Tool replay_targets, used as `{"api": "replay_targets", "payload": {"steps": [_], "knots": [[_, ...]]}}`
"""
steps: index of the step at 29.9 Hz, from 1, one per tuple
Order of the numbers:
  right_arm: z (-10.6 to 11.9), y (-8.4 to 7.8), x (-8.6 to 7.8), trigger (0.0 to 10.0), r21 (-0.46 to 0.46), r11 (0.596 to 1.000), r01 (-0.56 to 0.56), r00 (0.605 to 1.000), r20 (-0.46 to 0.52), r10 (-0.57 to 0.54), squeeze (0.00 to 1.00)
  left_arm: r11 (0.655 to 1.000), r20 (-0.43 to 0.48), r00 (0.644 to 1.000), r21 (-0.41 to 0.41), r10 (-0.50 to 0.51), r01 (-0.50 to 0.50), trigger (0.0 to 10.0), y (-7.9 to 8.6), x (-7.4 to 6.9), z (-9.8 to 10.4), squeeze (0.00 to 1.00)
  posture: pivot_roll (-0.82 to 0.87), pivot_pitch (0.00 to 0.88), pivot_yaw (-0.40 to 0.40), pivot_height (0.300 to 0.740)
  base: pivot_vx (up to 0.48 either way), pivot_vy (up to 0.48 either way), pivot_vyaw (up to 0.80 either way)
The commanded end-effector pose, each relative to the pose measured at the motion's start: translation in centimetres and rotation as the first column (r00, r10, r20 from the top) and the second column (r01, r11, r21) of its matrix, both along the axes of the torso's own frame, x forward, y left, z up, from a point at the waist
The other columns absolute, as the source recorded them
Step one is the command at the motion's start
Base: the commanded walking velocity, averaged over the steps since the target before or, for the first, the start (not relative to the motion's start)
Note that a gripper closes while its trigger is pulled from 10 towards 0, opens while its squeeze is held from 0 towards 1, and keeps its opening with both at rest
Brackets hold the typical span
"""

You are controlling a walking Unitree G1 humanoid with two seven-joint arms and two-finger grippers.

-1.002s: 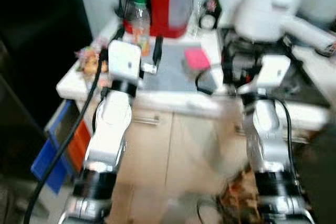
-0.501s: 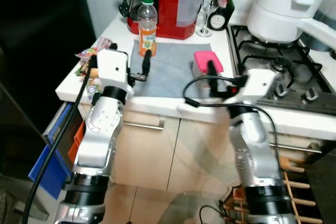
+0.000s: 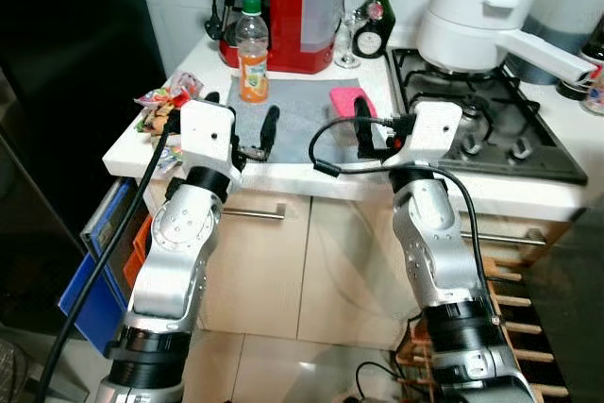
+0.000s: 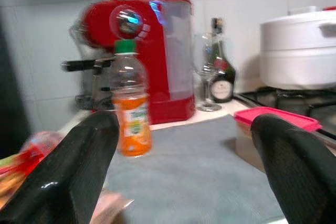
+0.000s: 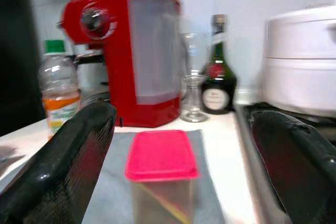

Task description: Restocking fridge

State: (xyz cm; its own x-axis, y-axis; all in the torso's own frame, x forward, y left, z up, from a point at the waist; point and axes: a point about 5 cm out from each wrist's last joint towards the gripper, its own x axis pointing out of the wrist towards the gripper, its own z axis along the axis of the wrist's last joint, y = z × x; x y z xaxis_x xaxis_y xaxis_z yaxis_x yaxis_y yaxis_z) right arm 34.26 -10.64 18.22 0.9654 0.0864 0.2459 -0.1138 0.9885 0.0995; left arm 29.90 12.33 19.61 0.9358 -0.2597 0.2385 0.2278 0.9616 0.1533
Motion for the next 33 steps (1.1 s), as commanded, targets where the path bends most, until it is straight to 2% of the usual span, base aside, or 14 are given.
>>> {"api": "replay_targets", "payload": {"steps": [1,3,4,6,7,9,14,23,26,33], "knots": [[0.4,0.3,0.8,10.0,0.022,1.000,-0.003,1.000,-0.030,0.004,0.00,1.000,-0.039,0.999,0.022,0.001,-0.001,10.0,0.2,-0.2,-0.4,0.00,0.00,0.000,-0.011,0.740,0.000,0.000,0.00],[0.4,0.2,1.6,10.0,0.054,0.999,-0.006,0.997,-0.081,0.010,0.00,0.999,-0.008,0.999,0.036,-0.041,0.041,10.0,0.1,-0.6,0.4,0.00,0.01,0.000,-0.014,0.740,0.000,0.000,0.00],[0.4,0.2,1.9,10.0,0.063,0.998,-0.008,0.994,-0.104,0.014,0.00,0.995,0.014,0.997,0.075,-0.072,0.070,10.0,-0.1,-0.8,0.9,0.00,0.01,0.000,-0.016,0.740,0.000,0.000,0.00],[0.4,0.3,2.1,10.0,0.066,0.998,-0.012,0.993,-0.117,0.020,0.00,0.992,0.023,0.995,0.090,-0.096,0.093,10.0,-0.3,-1.0,1.2,0.00,0.02,0.000,-0.017,0.740,0.000,0.000,0.00],[0.6,0.6,2.5,10.0,0.063,0.997,-0.034,0.989,-0.139,0.043,0.00,0.990,0.013,0.991,0.053,-0.135,0.134,10.0,-0.3,-1.2,1.8,0.00,0.02,0.000,-0.016,0.740,0.000,0.000,0.00],[0.6,1.0,2.7,10.0,0.040,0.998,-0.046,0.987,-0.151,0.051,0.00,0.986,0.012,0.986,0.029,-0.165,0.165,10.0,-0.5,-1.3,2.3,0.00,0.03,0.004,-0.015,0.740,0.000,0.000,0.00],[0.8,1.2,3.1,10.0,0.012,0.999,-0.030,0.986,-0.163,0.032,0.00,0.970,-0.008,0.970,0.010,-0.242,0.242,10.0,-1.3,-1.9,2.4,0.00,0.03,0.014,-0.019,0.740,0.000,0.000,0.00],[1.2,1.0,3.9,10.0,-0.029,1.000,0.004,0.988,-0.157,-0.009,0.00,0.966,-0.046,0.965,-0.014,-0.259,0.259,10.0,-1.5,-2.5,2.0,0.00,0.02,0.028,-0.039,0.740,0.000,0.000,0.00],[0.4,0.5,4.6,10.0,-0.028,1.000,0.009,0.976,-0.219,-0.015,0.00,0.963,-0.061,0.961,-0.027,-0.269,0.268,10.0,-1.8,-2.8,1.7,0.00,0.03,0.034,-0.053,0.740,0.000,0.000,0.00],[0.7,-0.6,5.8,10.0,-0.021,0.999,0.039,0.963,-0.265,-0.043,0.00,0.964,-0.074,0.961,-0.035,-0.265,0.263,10.0,-1.8,-3.1,1.6,0.00,0.04,0.045,-0.069,0.740,0.000,0.000,0.00]]}}
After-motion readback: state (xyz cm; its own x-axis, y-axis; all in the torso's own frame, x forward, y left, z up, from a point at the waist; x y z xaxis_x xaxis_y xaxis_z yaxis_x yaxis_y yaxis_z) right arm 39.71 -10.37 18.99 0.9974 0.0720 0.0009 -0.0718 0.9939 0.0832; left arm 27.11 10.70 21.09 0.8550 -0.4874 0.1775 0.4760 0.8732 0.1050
